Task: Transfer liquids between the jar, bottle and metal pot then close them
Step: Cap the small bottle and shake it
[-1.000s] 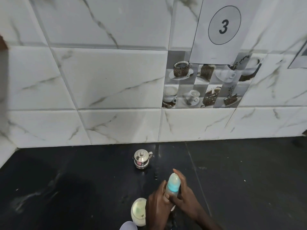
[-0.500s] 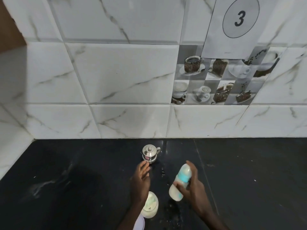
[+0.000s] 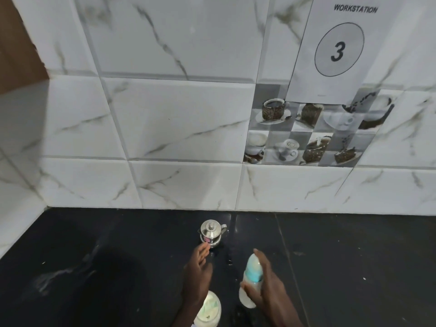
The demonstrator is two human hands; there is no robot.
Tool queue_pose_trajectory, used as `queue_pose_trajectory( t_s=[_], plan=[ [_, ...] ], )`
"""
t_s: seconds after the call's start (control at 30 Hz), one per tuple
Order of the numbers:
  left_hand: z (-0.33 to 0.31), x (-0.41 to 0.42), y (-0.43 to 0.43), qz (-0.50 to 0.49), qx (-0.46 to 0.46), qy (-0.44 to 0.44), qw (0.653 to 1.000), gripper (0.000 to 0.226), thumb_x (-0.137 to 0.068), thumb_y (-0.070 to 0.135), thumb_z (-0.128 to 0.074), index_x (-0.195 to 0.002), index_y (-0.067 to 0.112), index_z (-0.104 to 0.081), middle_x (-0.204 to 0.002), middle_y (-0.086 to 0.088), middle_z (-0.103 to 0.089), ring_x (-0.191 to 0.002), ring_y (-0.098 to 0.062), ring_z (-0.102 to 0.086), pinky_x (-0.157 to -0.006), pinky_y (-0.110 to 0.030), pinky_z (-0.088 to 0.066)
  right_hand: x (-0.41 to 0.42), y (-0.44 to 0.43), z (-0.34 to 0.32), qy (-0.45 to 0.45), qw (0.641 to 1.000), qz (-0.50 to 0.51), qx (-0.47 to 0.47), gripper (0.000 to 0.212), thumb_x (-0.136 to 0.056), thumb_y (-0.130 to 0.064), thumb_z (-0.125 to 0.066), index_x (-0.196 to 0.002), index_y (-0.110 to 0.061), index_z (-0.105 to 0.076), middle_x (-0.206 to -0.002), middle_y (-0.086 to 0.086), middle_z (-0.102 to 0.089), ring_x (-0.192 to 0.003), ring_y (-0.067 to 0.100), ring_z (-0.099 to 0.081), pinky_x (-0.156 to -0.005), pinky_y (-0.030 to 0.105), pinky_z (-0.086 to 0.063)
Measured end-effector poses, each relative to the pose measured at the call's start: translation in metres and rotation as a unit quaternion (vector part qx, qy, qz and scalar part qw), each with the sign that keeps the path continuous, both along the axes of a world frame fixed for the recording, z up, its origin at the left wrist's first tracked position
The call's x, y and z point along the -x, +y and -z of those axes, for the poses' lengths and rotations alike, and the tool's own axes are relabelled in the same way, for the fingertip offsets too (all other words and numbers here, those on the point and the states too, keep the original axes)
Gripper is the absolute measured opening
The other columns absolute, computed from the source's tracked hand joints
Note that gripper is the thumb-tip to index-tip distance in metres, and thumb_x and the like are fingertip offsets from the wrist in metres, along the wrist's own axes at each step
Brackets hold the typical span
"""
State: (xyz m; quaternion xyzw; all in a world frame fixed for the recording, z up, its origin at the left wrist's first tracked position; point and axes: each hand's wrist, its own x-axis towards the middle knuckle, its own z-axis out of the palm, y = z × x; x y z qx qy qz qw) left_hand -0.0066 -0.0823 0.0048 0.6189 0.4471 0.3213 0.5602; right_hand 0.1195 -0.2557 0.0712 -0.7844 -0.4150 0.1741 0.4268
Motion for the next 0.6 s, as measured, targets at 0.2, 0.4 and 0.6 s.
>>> queue_pose_trajectory(
  t_s=[0.2,0.4,0.6],
  plan=[
    [0.002,-0.003,0.010,-0.023,0.002,0.006,1.000,0.053,-0.087,-0.016,-0.056,-0.125,0.020,-0.064,-0.121,0.009,-0.069,-0.118,0.004,-0.062,-0.108,-0.026,-0.045,-0.005,0.002,0.007,0.044,0.996,0.073,-0.009,0.095,-0.076,-0.036,-0.086,-0.133,-0.076,-0.020,-0.106,-0.014,-0.073,-0.086,-0.003,-0.071,-0.088,0.022,-0.055],
    [0.007,0.002,0.029,-0.057,-0.013,0.016,0.998,0.052,-0.085,-0.013,-0.059,-0.124,0.020,-0.067,-0.118,0.012,-0.071,-0.110,0.017,-0.061,-0.110,-0.030,-0.045,-0.012,0.000,0.014,0.048,0.991,0.119,-0.035,0.098,-0.071,-0.030,-0.090,-0.134,-0.069,-0.026,-0.101,-0.028,-0.070,-0.080,-0.003,-0.070,-0.091,0.032,-0.058],
    [0.002,0.006,0.038,-0.050,-0.051,0.044,0.996,0.043,-0.092,0.003,-0.063,-0.130,0.023,-0.066,-0.126,0.014,-0.068,-0.121,-0.005,-0.062,-0.109,-0.034,-0.047,-0.009,-0.001,0.022,0.025,0.994,0.098,-0.038,0.099,-0.072,-0.034,-0.089,-0.132,-0.076,-0.022,-0.106,-0.023,-0.073,-0.087,-0.005,-0.071,-0.082,0.010,-0.051]
  ],
)
